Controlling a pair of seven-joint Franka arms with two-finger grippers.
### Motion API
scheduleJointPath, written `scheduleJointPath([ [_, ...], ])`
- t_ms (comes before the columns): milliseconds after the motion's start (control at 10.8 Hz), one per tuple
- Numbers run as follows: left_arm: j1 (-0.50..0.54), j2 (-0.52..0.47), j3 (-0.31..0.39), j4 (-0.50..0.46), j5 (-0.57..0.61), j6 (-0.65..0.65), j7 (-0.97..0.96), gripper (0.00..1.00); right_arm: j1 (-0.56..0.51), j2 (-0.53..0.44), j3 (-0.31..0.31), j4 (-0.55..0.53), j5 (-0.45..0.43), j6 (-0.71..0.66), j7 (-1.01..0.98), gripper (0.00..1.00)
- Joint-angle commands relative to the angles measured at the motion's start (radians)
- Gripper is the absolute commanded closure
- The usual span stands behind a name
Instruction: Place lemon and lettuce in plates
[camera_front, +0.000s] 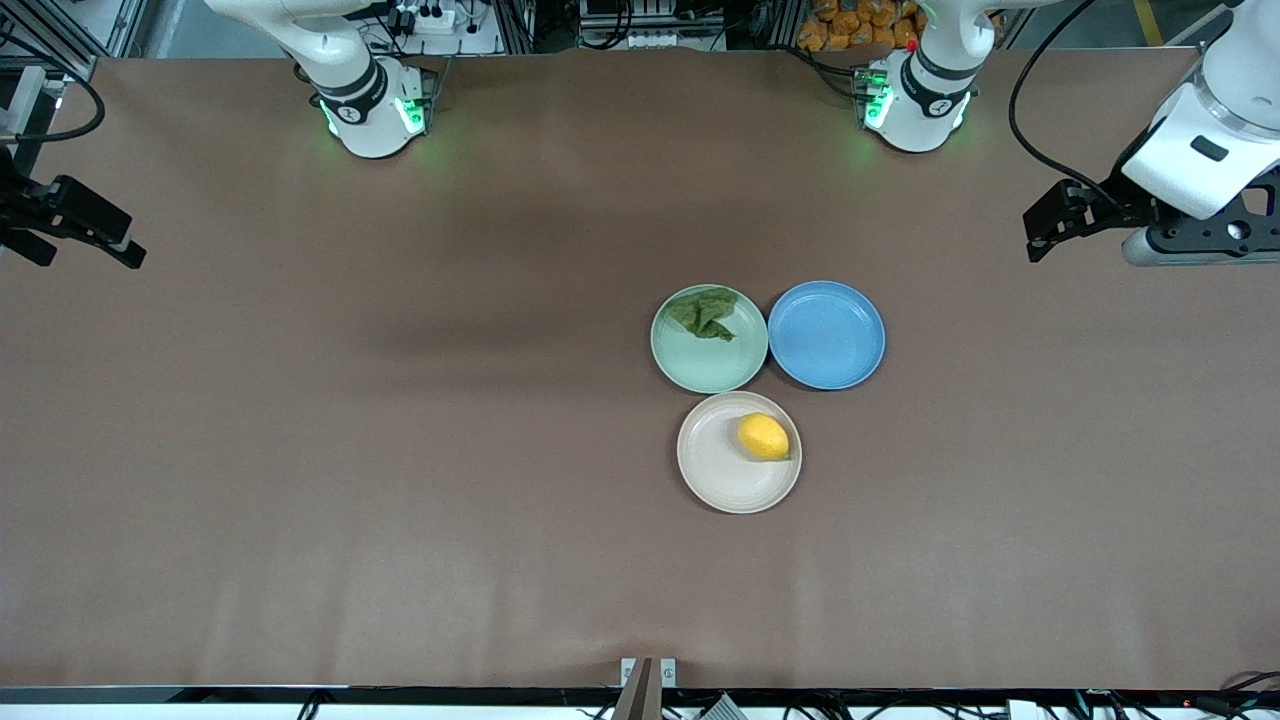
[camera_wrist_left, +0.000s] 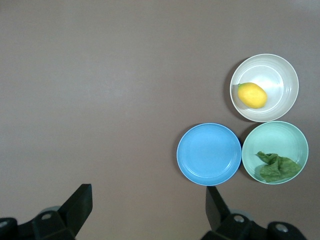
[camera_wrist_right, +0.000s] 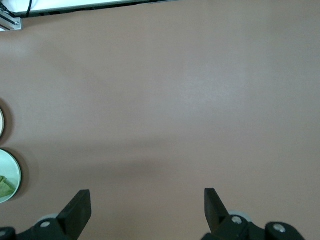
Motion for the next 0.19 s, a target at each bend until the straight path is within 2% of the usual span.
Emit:
scheduleJointPath([
  [0,0.006,0.002,-0.004,0.021,-0.026,-0.026,0.030,0.00,-0.030,-0.030,0.023,-0.054,0.004,0.019,-0.029,0.00],
  [93,0.006,0.002,-0.004,0.021,-0.026,-0.026,0.030,0.00,-0.022,-0.030,0.023,-0.052,0.001,0.017,-0.029,0.00],
])
